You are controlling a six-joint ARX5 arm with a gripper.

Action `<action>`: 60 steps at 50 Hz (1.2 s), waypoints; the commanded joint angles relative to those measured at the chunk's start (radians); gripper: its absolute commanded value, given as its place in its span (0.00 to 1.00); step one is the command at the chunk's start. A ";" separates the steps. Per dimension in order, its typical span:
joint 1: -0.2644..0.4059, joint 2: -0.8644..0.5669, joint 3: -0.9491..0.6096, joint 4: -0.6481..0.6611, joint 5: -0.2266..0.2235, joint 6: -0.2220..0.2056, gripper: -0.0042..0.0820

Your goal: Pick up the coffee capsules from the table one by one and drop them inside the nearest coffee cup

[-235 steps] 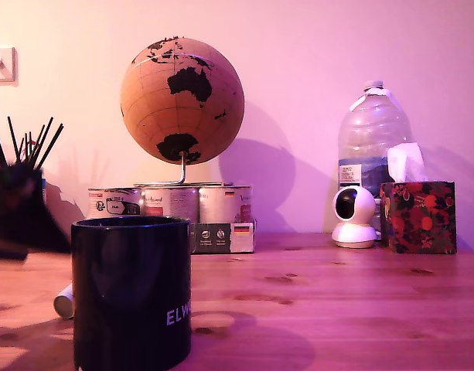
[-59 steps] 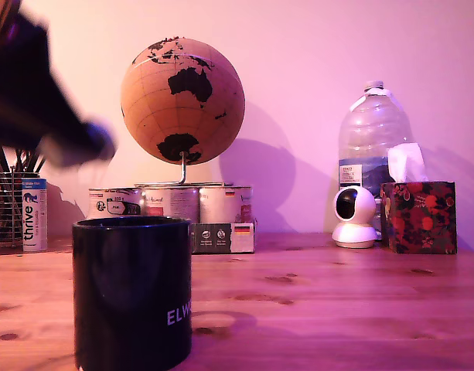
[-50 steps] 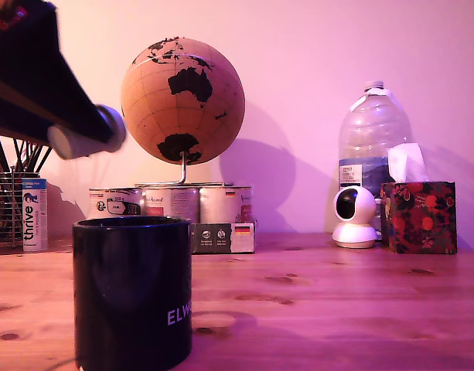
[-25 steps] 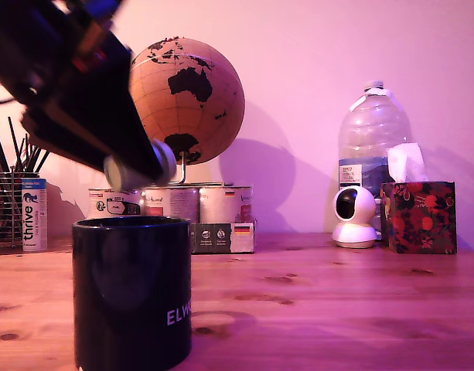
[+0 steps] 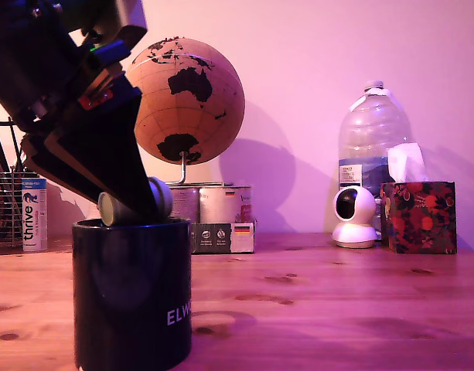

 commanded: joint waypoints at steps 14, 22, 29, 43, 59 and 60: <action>-0.006 0.009 0.009 -0.001 -0.001 0.007 0.38; -0.006 0.008 0.009 -0.002 -0.005 0.002 0.76; -0.006 0.001 0.009 0.001 -0.005 0.002 0.75; -0.007 -0.078 0.010 -0.001 -0.007 0.002 0.41; 0.004 -0.209 0.008 0.019 -0.115 0.016 0.03; 0.007 -0.214 0.007 0.024 -0.114 0.016 0.03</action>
